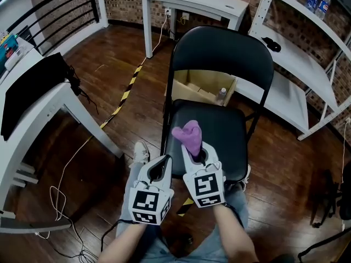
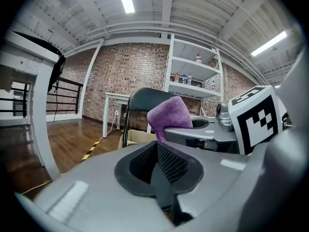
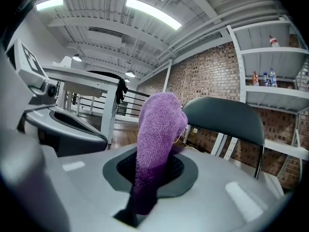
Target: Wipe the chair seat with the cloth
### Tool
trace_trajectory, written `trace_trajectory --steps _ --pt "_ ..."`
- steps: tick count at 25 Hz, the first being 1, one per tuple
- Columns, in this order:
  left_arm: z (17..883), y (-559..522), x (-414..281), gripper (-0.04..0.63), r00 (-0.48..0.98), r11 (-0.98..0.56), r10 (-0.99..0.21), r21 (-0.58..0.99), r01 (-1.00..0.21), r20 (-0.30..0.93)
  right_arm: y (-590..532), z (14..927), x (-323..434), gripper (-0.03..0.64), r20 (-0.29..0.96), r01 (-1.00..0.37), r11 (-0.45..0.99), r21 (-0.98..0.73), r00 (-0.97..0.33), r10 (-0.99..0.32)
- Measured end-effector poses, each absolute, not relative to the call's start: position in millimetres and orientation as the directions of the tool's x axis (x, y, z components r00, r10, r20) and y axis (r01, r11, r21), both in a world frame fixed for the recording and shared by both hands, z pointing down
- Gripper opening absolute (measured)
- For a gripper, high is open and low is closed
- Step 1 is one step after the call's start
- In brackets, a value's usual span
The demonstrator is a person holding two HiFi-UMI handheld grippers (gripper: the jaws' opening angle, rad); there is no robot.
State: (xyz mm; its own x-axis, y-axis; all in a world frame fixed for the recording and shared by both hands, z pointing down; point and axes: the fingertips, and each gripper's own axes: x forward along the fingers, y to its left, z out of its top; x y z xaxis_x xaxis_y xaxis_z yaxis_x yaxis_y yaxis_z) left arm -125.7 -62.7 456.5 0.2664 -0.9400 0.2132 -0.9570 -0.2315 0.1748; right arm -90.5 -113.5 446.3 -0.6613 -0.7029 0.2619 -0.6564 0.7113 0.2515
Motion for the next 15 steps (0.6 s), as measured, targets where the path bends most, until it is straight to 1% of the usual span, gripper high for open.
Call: trace_trajectory --steps 5,15 --pt "467.7 -81.0 -130.7 0.005 0.258 -0.219 -0.937 0.181 -0.959 0.234 -132.0 460.8 -99.1 0.046 0.285 -0.649 0.723 0.237 -0.665 -0.690" --pt "464.3 -108.9 -133.3 0.005 0.252 -0.214 -0.940 0.179 -0.960 0.229 -169.3 460.1 -105.5 0.046 0.293 -0.653 0.726 0.217 -0.666 -0.686"
